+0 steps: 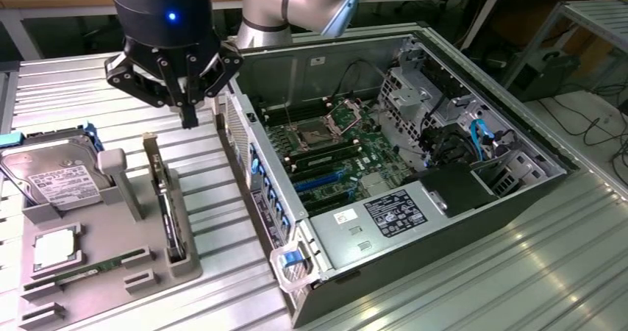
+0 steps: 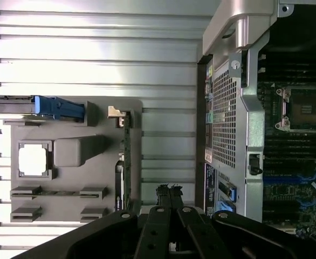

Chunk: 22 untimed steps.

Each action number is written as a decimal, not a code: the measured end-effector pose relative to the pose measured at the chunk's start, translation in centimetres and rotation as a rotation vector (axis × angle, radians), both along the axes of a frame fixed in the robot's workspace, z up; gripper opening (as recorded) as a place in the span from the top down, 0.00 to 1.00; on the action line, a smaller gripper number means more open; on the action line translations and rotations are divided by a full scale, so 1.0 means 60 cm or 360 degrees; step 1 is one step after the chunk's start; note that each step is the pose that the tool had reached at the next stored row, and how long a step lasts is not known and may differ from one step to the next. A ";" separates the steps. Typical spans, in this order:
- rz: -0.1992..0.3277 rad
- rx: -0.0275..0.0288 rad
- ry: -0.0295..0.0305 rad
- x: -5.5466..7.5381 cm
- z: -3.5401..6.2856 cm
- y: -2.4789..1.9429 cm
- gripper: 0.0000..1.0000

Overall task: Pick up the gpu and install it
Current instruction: 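Reach for the gpu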

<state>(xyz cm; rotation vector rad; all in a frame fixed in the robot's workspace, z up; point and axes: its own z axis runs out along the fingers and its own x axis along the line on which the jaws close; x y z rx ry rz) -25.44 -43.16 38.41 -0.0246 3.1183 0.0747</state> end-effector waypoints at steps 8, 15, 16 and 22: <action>-0.0003 0.00000 0.00000 -0.013 0.000 -0.0067 0.89; -0.0004 0.00001 -0.00001 -0.029 -0.001 -0.0130 0.89; -0.0004 0.00000 -0.00001 -0.032 -0.001 -0.0139 0.89; -0.0004 0.00000 0.00000 -0.055 -0.001 -0.0187 0.89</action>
